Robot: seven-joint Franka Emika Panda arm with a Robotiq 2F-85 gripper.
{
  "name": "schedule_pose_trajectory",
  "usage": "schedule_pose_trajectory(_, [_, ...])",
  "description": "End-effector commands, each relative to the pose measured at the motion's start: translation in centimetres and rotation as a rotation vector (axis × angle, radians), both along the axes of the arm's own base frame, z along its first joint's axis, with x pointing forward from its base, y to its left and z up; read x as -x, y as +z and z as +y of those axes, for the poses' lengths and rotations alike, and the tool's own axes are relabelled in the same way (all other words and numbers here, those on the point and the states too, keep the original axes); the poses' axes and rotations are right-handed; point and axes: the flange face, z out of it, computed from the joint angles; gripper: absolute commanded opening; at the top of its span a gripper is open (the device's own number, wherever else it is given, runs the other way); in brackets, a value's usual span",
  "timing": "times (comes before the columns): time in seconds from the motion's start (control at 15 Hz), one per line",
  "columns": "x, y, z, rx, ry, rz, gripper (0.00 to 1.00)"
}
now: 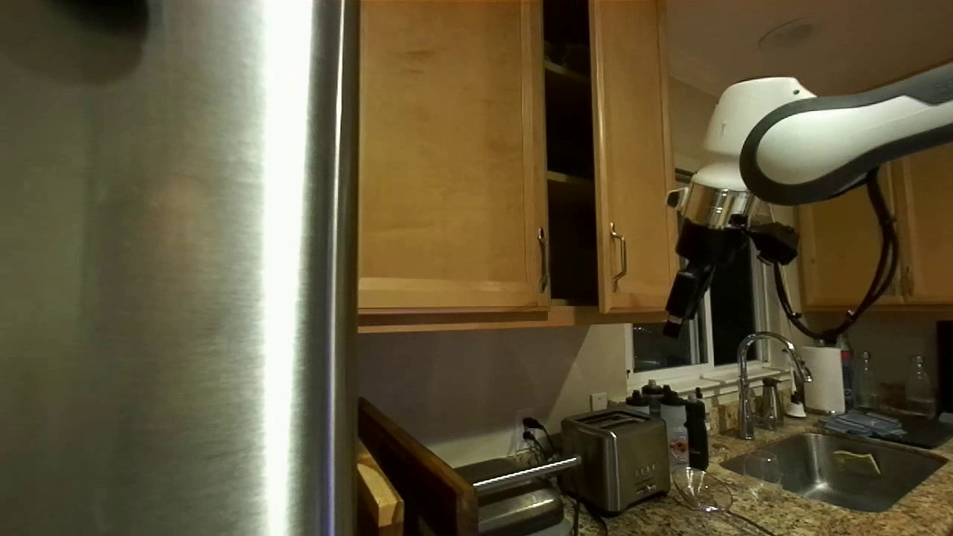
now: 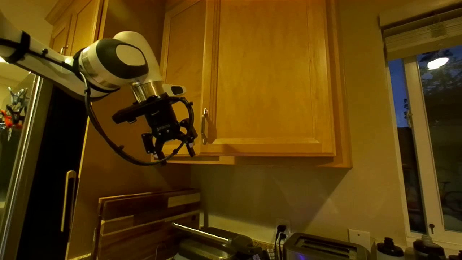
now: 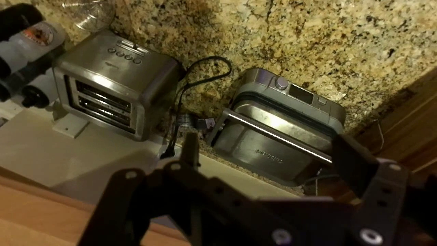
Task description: Open the right cabinet door and put the brown object then close the cabinet door
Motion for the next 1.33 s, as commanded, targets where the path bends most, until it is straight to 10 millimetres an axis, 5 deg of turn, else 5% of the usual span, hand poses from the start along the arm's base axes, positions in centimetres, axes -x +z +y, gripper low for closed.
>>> schedule_pose_trajectory(0.0, [-2.1, 1.2, -2.3, -0.150, -0.125, -0.037, 0.74])
schedule_pose_trajectory(0.4, [-6.4, 2.6, -6.8, -0.311, -0.235, -0.291, 0.34])
schedule_pose_trajectory(0.73, [-10.2, 2.3, -8.6, -0.302, -0.246, -0.433, 0.02])
schedule_pose_trajectory(1.27, [-13.7, 3.3, -8.6, -0.290, -0.235, -0.489, 0.00])
